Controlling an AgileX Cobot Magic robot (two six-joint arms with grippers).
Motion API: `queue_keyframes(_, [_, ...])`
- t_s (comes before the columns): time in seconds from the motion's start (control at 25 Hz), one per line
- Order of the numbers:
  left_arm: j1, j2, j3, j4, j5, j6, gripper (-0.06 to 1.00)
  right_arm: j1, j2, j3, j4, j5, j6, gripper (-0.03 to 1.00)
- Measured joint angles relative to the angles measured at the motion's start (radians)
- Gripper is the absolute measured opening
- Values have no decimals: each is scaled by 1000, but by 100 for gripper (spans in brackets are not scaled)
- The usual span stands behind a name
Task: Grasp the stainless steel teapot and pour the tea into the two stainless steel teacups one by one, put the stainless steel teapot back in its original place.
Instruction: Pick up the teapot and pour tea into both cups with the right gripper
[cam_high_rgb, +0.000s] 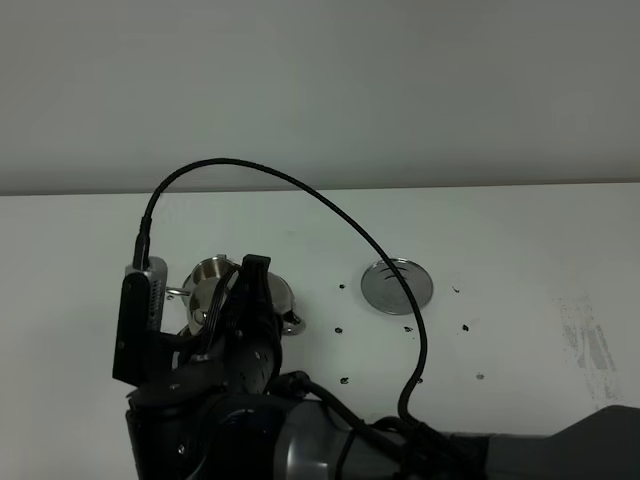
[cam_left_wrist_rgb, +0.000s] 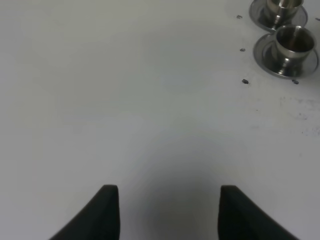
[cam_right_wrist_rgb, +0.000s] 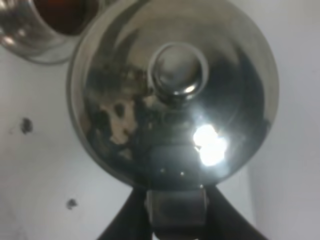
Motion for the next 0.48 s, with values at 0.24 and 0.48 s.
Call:
queue_keyframes(0.24, [0, 0, 0, 0, 0, 0, 46, -73, -88, -62, 288, -1, -26, 20])
queue_keyframes(0.48, [0, 0, 0, 0, 0, 0, 46, -214, -192, -72, 639, -25, -54, 20])
